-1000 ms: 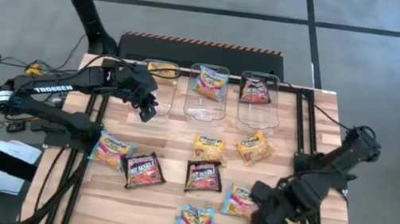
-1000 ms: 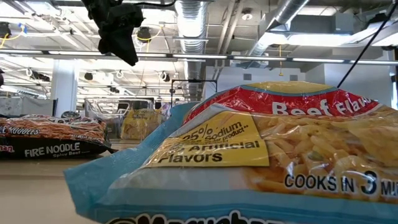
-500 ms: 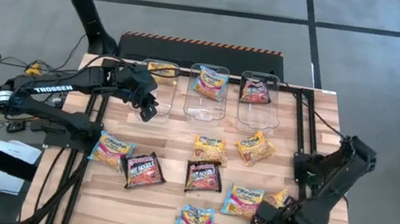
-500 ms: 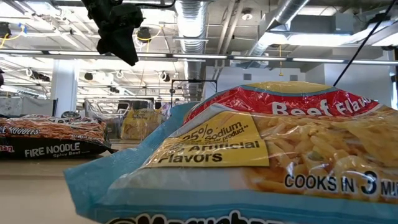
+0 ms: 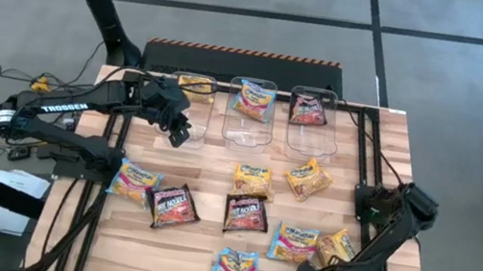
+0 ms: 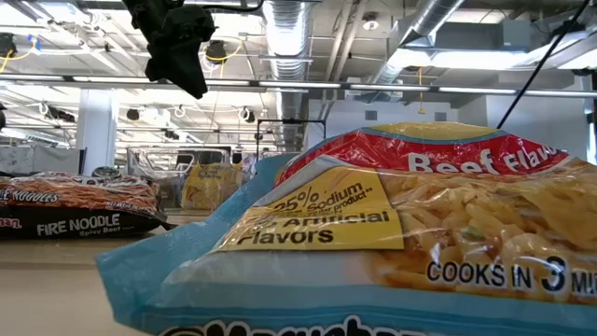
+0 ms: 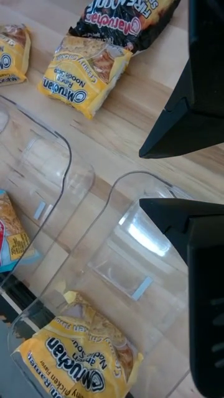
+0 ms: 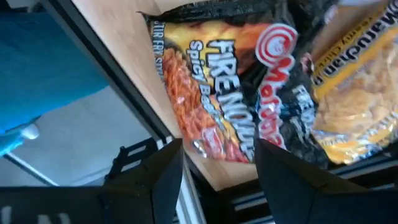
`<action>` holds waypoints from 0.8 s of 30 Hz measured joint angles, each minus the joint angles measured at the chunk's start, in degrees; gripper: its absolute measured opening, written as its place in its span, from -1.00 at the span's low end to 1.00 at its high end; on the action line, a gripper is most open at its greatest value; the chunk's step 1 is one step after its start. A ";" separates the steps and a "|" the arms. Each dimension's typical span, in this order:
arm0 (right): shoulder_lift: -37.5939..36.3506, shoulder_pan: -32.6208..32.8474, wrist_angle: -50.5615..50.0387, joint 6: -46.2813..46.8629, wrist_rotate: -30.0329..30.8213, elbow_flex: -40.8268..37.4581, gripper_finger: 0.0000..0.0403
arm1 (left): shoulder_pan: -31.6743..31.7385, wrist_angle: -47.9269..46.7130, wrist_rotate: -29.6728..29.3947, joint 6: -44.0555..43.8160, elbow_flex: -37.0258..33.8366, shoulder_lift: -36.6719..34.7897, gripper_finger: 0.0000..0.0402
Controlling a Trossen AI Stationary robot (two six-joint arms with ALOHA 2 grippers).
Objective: Sort Maruchan noodles
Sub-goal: Put the black noodle pack into the right transparent bin
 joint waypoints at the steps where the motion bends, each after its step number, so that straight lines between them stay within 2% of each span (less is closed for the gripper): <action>1: 0.67 0.00 0.30 -0.24 0.00 0.00 0.11 | 0.00 0.05 0.00 0.38 0.00 0.00 -0.50; 17: 10.30 -1.17 0.48 -1.28 -4.07 0.31 0.09 | 0.00 0.43 -0.12 0.81 0.00 0.01 -0.50; 20: 11.77 -1.33 0.44 -1.29 -6.49 0.33 -0.03 | 0.00 0.42 -1.09 0.86 0.00 0.02 -0.50; 24: 12.66 -1.44 1.31 -0.85 -8.13 0.27 -0.30 | 0.00 0.42 -1.18 1.31 0.00 0.02 -0.50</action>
